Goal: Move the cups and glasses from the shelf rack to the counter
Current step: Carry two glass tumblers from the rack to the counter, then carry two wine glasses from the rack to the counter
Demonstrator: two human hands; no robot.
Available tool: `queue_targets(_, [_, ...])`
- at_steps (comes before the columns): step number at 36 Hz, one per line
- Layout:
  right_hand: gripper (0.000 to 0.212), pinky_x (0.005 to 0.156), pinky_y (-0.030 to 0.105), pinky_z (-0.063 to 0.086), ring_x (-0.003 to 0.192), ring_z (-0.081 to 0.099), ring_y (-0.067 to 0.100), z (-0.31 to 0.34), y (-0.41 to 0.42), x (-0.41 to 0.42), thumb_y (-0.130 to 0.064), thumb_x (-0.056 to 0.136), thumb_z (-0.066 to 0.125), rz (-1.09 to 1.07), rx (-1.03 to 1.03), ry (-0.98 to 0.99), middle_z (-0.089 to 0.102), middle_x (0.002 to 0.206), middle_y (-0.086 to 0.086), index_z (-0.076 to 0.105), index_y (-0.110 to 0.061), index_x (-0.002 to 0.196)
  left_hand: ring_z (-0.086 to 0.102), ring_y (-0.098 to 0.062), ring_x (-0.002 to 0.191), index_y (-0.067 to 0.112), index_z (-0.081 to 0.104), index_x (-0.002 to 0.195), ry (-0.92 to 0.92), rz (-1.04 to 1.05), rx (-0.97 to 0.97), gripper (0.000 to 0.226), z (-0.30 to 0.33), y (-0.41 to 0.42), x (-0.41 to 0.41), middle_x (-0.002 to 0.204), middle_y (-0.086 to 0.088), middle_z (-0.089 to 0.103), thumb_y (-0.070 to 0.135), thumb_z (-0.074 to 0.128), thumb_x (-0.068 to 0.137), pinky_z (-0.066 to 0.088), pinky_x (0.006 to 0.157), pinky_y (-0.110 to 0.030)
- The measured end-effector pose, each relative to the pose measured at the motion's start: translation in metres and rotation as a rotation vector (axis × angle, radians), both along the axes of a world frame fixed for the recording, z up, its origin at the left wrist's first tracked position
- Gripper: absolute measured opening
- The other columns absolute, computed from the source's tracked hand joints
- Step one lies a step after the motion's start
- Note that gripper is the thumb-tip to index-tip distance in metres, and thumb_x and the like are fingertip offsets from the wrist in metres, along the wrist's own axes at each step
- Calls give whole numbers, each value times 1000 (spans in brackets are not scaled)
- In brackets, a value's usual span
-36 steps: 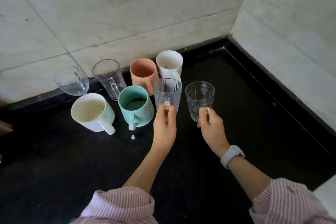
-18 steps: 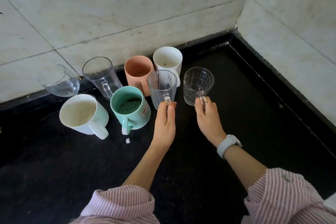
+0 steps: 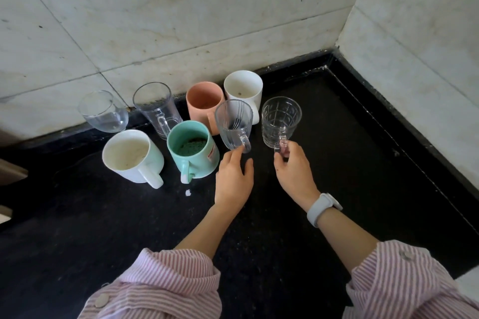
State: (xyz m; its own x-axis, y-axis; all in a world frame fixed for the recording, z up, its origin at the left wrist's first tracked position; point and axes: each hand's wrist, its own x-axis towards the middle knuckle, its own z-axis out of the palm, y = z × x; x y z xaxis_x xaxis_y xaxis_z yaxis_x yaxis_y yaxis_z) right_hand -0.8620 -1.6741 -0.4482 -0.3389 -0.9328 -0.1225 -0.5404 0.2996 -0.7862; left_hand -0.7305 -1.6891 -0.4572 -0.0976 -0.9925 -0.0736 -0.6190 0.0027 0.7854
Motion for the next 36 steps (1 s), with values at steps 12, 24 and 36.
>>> queue_targets(12, [33, 101, 41, 41, 117, 49, 29, 102, 32, 67, -16, 90, 49, 364, -265, 336, 58, 122, 13, 52, -7, 121, 47, -27, 121, 17, 44, 132, -324, 0, -147, 41, 97, 50, 104, 135, -5, 49, 25, 49, 91, 43, 96, -47])
queue_targets(24, [36, 100, 38, 38, 122, 45, 23, 163, 150, 299, -30, 93, 41, 1076, -283, 310, 54, 132, 2, 53, -17, 124, 43, -19, 125, 21, 50, 127, -615, 627, -135, 37, 182, 263, 334, 131, 3, 54, 34, 43, 93, 29, 106, -40])
queue_targets(36, [36, 102, 38, 37, 124, 44, 26, 209, 509, 478, -31, 93, 40, 1840, -419, 175, 52, 134, 3, 52, -19, 125, 50, -29, 116, 18, 53, 121, -718, 1317, 49, 32, 225, 714, 401, 121, -6, 58, 31, 44, 92, 38, 94, -43])
